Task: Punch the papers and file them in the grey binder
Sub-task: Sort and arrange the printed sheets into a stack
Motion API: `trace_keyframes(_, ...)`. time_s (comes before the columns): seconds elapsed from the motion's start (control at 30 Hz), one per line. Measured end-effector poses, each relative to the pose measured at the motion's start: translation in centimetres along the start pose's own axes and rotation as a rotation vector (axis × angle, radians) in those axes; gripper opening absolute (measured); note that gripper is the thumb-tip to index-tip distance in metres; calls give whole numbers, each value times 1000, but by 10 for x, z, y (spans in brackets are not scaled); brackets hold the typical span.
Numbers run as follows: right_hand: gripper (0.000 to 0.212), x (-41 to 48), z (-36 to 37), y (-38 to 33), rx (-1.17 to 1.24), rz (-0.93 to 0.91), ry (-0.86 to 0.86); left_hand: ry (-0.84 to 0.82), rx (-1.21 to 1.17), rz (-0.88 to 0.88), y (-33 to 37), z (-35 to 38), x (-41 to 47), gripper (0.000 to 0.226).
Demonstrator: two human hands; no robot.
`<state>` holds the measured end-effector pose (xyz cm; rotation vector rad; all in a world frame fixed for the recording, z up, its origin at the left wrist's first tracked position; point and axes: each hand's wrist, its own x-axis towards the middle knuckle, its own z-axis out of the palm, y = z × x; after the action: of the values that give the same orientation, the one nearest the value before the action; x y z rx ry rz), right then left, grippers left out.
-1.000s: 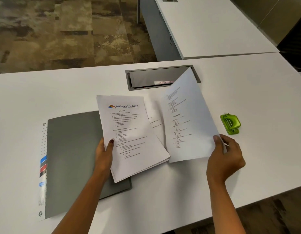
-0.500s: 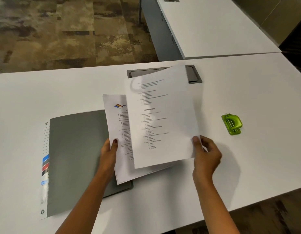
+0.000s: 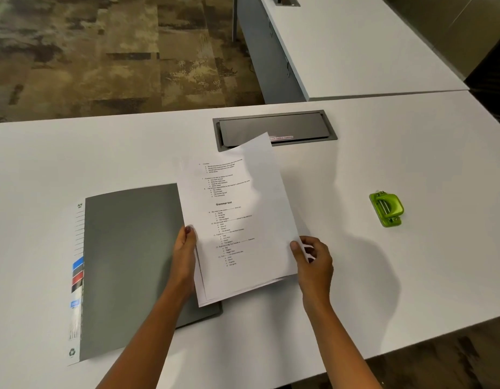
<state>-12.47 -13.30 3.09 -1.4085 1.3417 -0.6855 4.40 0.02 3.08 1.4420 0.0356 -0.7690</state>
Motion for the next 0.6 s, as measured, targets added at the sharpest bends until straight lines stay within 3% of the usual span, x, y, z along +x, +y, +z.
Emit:
trace_keyframes(0.2,23,18,-15,2,141,260,-314,0,58,32,1,-2,-1,24)
trace_keyframes(0.3,24,24,-22,3,160,277,-431,34,78,49,1,-2,0,24)
trace_keyframes(0.6,24,20,-11,1,139,89,-313,43,150,126,1,2,-1,36)
